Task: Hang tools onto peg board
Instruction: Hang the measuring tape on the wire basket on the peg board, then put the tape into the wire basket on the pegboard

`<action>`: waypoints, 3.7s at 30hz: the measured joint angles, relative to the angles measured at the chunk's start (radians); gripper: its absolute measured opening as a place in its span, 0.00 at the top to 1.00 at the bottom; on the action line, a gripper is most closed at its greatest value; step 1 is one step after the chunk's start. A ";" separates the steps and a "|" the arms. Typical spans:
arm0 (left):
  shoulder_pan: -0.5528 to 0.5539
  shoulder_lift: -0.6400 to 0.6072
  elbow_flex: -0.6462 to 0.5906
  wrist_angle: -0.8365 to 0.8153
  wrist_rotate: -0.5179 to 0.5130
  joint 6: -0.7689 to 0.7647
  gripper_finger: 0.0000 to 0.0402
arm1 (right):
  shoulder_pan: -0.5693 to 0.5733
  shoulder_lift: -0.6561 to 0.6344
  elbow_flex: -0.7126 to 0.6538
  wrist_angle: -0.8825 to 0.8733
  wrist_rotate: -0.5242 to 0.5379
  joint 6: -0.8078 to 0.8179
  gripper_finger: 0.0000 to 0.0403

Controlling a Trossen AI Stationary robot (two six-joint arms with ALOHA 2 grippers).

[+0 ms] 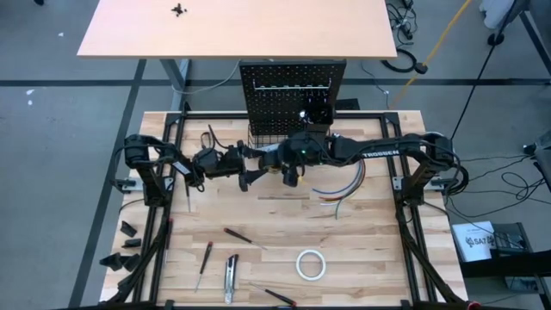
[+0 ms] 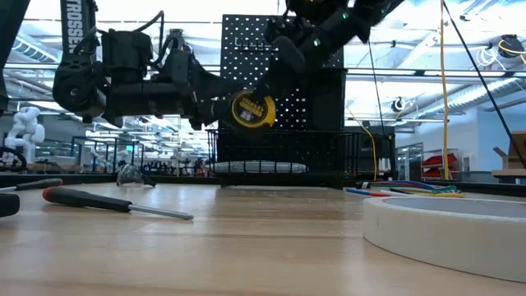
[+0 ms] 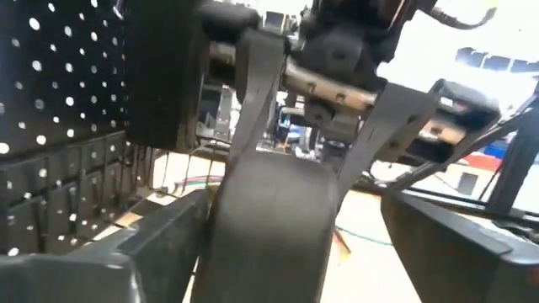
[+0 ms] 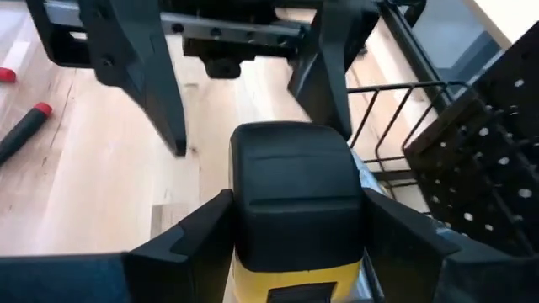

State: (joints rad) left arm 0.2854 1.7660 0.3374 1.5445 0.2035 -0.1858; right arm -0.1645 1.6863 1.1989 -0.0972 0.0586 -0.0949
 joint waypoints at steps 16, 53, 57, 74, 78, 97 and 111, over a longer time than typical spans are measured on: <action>0.048 -0.403 -0.124 -0.302 -0.084 0.053 0.06 | 0.044 -0.002 0.266 -0.353 0.055 0.001 0.46; 0.046 -0.903 -0.145 -0.779 -0.396 0.139 0.06 | 0.039 0.215 0.269 -0.322 0.182 -0.179 0.46; 0.046 -0.903 -0.145 -0.779 -0.396 0.138 0.06 | 0.039 0.215 0.269 -0.317 0.183 -0.176 0.45; 0.046 -0.907 -0.145 -0.775 -0.312 0.138 0.06 | 0.047 0.054 0.269 -0.274 0.222 -0.078 0.03; 0.046 -0.924 -0.132 -0.770 -0.196 0.120 0.06 | 0.055 -0.036 0.269 -0.277 0.148 0.093 0.04; -0.195 -0.931 -0.116 -0.911 0.032 -0.080 0.06 | 0.325 -0.088 0.268 -0.521 -0.011 0.807 0.04; -0.282 -0.931 -0.116 -0.911 -0.029 -0.064 0.06 | 0.622 0.095 0.268 -0.527 -0.131 1.159 0.04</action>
State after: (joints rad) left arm 0.0032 0.8352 0.2218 0.6338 0.1749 -0.2493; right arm 0.4579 1.7816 1.4670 -0.6240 -0.0722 1.0645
